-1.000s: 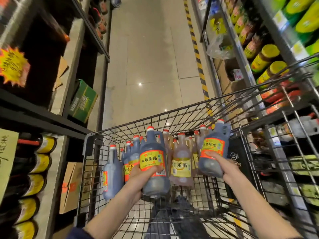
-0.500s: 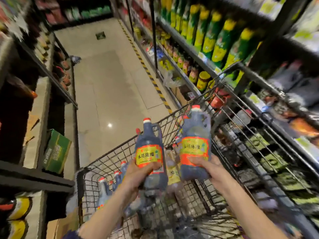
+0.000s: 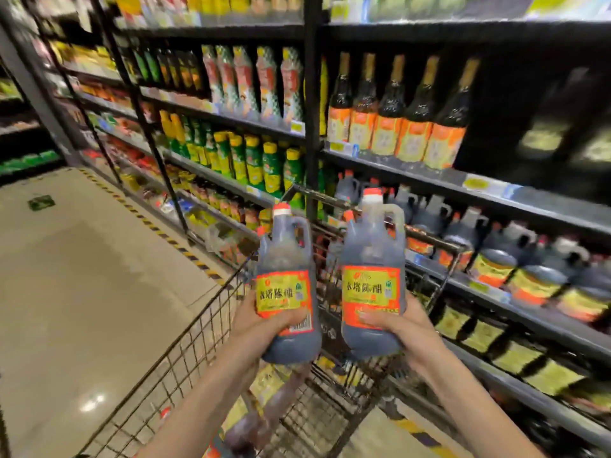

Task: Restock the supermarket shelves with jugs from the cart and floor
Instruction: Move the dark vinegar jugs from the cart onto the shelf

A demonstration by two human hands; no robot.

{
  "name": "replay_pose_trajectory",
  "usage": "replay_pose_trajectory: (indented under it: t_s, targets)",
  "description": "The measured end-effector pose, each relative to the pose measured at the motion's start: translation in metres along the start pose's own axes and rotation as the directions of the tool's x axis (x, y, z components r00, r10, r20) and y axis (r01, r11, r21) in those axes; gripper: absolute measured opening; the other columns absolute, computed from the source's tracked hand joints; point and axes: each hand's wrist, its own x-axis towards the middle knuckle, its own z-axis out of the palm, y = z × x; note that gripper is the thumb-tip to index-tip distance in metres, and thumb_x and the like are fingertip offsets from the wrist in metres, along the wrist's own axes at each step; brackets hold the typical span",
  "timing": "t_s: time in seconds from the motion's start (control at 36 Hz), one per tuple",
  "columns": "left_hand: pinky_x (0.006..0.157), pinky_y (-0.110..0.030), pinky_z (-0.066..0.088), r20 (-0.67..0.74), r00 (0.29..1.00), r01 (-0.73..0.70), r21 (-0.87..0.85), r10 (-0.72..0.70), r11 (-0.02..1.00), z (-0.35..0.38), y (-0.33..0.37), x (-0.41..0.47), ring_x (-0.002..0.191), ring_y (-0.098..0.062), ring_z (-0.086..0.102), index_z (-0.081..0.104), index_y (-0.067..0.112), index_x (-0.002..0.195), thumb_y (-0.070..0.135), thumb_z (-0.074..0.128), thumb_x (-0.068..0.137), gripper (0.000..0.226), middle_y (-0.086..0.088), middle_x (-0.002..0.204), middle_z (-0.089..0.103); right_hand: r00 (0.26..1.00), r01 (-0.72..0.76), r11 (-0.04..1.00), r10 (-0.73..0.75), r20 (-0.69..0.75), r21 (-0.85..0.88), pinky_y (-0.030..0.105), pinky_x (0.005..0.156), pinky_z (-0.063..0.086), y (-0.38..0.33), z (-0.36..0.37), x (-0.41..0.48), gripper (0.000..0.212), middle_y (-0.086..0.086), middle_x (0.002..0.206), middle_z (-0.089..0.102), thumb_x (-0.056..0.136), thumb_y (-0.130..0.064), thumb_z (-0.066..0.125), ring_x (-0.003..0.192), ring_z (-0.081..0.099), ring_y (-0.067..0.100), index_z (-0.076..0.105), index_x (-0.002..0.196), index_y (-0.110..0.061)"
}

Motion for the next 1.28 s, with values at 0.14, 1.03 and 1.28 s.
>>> replay_pose_trajectory:
  t_s: [0.14, 1.03, 1.28]
  targets:
    - [0.068, -0.033, 0.054, 0.154, 0.985, -0.077, 0.018, 0.073, 0.997, 0.048, 0.018, -0.001, 0.075, -0.021, 0.07, 0.064, 0.011, 0.098, 0.026, 0.085, 0.029, 0.074, -0.006, 0.087, 0.075, 0.989, 0.095, 0.994, -0.099, -0.111, -0.044, 0.023, 0.061, 0.056, -0.028, -0.037, -0.026, 0.054, 0.002, 0.088, 0.076, 0.049, -0.011, 0.08, 0.078, 0.072, 0.017, 0.064, 0.1, -0.017]
    - [0.058, -0.025, 0.056, 0.722, 0.652, -0.218, -0.115, 0.233, 0.969, 0.47, 0.044, -0.055, 0.068, -0.013, 0.071, 0.061, 0.011, 0.092, 0.009, 0.088, 0.028, 0.069, 0.002, 0.074, 0.074, 0.692, 0.381, 0.896, -0.441, -0.571, -0.229, 0.027, 0.068, 0.057, -0.138, -0.378, -0.185, 0.074, 0.009, 0.094, 0.075, 0.035, -0.024, 0.082, 0.084, 0.071, 0.023, 0.063, 0.105, -0.01]
    - [0.058, -0.025, 0.055, 0.789, 0.549, -0.359, -0.075, 0.276, 0.93, 0.541, 0.064, -0.036, 0.076, -0.012, 0.072, 0.059, 0.019, 0.096, 0.014, 0.094, 0.03, 0.075, 0.004, 0.08, 0.075, 0.62, 0.383, 0.888, -0.451, -0.642, -0.254, 0.024, 0.065, 0.056, -0.141, -0.422, -0.183, 0.082, 0.008, 0.093, 0.075, 0.035, -0.025, 0.083, 0.083, 0.072, 0.021, 0.061, 0.111, -0.003]
